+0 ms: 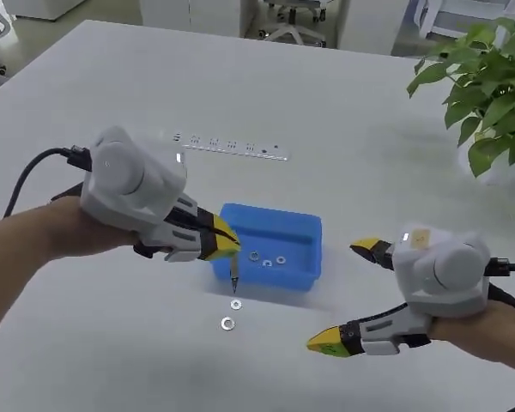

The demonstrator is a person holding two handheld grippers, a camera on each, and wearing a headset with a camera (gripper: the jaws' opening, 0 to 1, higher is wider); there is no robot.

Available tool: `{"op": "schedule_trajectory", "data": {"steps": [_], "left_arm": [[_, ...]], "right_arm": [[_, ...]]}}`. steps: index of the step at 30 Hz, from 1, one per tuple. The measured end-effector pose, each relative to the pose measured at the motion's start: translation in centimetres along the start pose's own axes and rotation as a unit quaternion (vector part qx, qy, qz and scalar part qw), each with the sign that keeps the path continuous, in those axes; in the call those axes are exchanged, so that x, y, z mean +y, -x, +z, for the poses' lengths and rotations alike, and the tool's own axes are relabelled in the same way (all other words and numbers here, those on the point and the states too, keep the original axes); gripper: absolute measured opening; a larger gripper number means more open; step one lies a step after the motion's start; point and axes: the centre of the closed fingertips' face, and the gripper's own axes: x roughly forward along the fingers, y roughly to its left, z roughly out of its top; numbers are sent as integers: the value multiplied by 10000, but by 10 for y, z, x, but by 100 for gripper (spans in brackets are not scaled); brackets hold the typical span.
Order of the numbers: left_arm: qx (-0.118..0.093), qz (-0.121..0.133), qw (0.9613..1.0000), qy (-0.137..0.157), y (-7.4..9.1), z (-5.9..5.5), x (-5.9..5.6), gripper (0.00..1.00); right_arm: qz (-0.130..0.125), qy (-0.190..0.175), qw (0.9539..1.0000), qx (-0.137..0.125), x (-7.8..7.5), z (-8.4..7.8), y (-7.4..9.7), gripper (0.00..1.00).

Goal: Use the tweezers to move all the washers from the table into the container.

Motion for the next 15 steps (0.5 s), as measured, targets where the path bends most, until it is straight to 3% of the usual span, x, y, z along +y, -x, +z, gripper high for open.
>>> {"op": "schedule_trajectory", "data": {"steps": [15], "left_arm": [[91,36,9999,79,-13,-17,0,5]], "right_arm": [[52,-41,10000,12,2,-2,-5,100]]}}
